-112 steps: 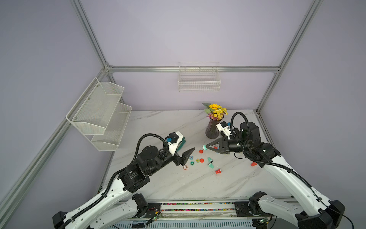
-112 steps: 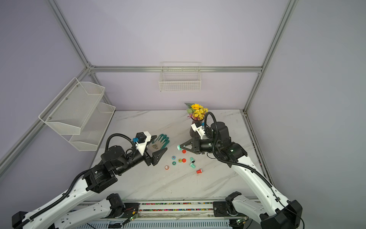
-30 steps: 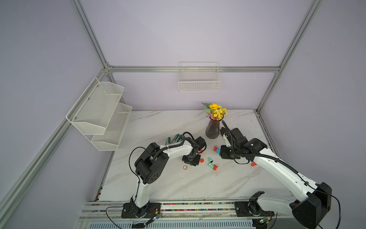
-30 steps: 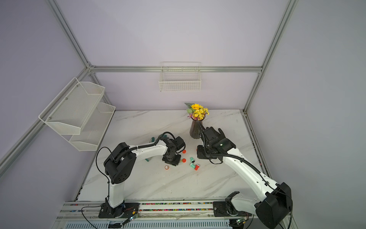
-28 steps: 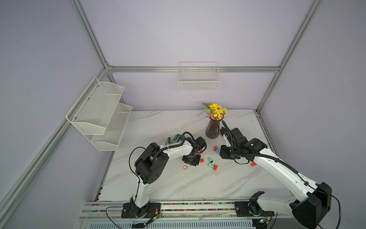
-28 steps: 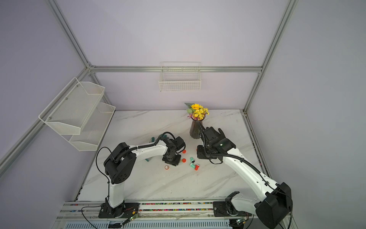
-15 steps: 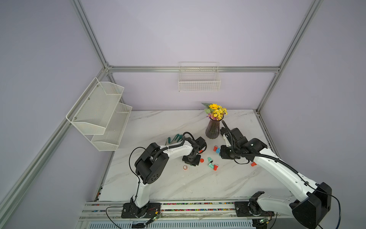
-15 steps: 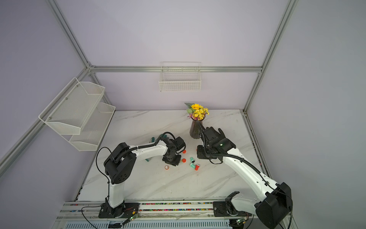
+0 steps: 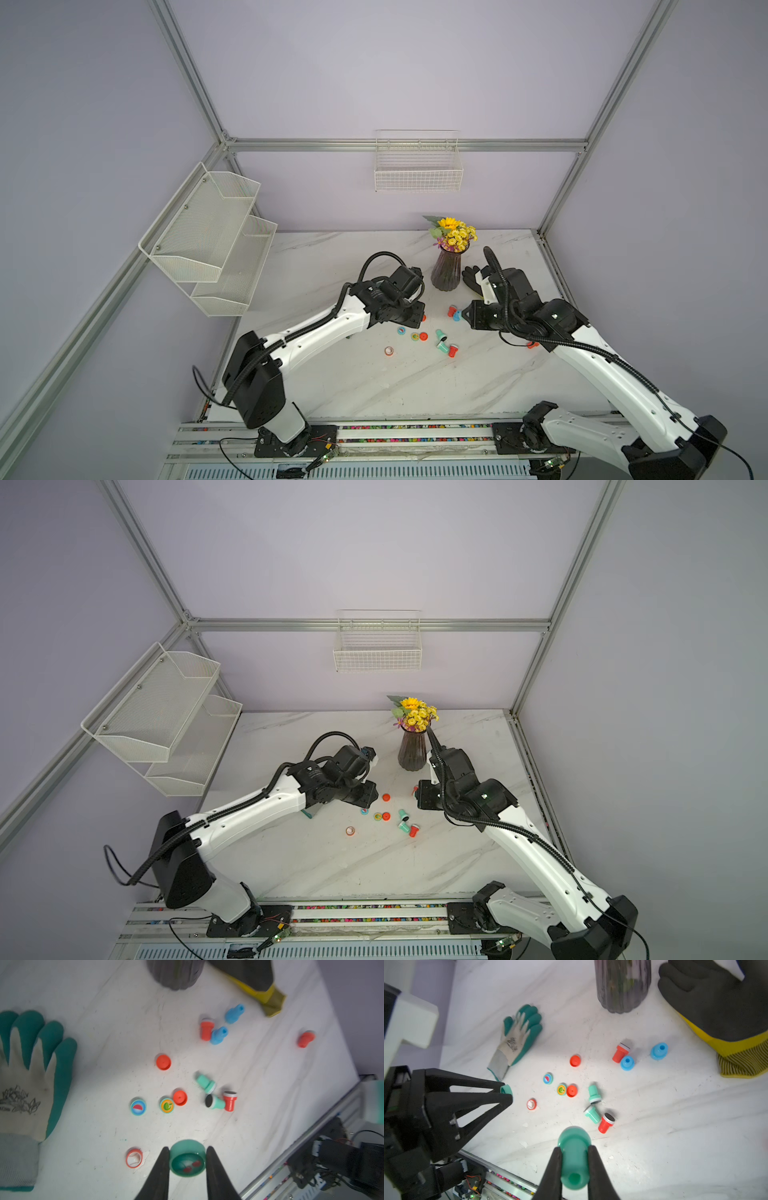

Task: Close the stamp cap
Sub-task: Pick up the cover from the center of the board, then close the cover of the stamp.

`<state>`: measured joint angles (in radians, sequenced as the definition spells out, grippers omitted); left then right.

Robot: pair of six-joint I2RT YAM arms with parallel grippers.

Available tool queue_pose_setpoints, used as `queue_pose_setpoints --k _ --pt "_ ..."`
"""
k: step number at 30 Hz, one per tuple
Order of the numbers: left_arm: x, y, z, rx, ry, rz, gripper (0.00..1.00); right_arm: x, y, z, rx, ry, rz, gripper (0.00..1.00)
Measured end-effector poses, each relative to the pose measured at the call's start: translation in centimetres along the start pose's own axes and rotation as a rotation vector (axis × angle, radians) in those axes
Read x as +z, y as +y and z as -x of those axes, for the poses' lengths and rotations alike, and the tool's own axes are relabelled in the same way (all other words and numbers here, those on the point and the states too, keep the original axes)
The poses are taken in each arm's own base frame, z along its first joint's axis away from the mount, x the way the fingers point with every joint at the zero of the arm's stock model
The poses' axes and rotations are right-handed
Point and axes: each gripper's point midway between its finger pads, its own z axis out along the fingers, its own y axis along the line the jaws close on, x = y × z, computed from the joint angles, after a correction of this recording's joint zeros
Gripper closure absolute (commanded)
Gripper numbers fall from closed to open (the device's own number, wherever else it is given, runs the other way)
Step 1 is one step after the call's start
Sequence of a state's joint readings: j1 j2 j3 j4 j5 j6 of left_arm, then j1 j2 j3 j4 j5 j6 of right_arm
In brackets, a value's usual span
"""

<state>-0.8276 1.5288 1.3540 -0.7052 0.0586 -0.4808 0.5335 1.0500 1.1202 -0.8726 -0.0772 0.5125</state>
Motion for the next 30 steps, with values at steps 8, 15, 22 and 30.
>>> queue_pose_setpoints --k 8,15,22,30 --pt "-9.7 -7.2 3.7 0.139 -0.289 -0.402 0.75 -7.4 6.4 4.9 -0.032 -0.244 0.314 1.0" --pt "-17.1 -11.6 4.6 0.284 -0.496 -0.691 0.74 -13.2 10.7 6.7 -0.064 -0.374 0.565 1.0" --pt "-23.2 -14.6 4.2 0.414 -0.652 -0.928 0.74 -18.8 14.5 6.9 -0.128 -0.466 0.852 1.0" --pt "-26.6 -15.4 3.8 0.466 -0.76 -1.036 0.73 -21.2 16.9 5.7 -0.178 -0.432 1.077 1.0"
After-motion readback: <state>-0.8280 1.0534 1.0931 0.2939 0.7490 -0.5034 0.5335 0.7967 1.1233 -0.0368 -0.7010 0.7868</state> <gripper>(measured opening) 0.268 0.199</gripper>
